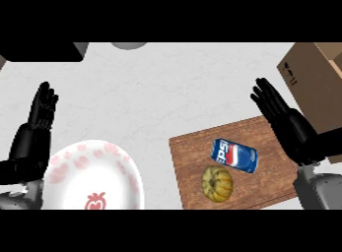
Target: Pick the squash from the cutting board and place it in the cardboard box
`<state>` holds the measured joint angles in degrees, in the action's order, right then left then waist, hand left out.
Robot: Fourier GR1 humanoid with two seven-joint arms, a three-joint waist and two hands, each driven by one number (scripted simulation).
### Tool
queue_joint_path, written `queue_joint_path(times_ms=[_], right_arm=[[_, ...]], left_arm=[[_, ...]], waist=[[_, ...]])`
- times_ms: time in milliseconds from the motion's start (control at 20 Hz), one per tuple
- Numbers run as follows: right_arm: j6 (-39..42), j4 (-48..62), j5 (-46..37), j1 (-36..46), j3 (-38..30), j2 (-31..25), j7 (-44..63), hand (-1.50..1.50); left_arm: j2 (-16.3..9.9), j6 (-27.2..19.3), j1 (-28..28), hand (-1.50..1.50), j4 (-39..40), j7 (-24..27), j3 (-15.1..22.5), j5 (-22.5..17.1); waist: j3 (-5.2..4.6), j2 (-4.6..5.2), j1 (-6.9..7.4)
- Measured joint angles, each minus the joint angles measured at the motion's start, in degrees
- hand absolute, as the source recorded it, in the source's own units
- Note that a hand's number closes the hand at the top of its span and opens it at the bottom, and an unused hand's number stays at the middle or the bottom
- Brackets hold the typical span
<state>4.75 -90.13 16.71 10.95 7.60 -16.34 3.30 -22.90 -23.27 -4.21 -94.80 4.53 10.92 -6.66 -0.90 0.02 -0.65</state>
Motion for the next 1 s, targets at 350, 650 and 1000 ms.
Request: queue_joint_path(times_ms=[350,650,1000], right_arm=[[-1.72,-5.0,-19.78,7.14,10.41,-9.18,10.99,-1.5],[-6.07,-16.49,-39.03,12.25,19.51,-12.17,13.65,-1.5],[5.89,-24.56,-51.84,17.28,34.82,-11.84,29.22,-1.5]], left_arm=[[-0.39,5.13,1.21,0.0,1.41,-5.96,-1.62,-7.01],[-1.6,9.72,2.15,0.0,2.93,-11.24,-4.19,-13.79],[-2.97,13.51,3.47,0.0,2.82,-12.88,-6.08,-17.45]], waist=[[-0.13,-0.85,1.37],[0.4,-1.08,0.43],[0.48,-1.03,0.57]])
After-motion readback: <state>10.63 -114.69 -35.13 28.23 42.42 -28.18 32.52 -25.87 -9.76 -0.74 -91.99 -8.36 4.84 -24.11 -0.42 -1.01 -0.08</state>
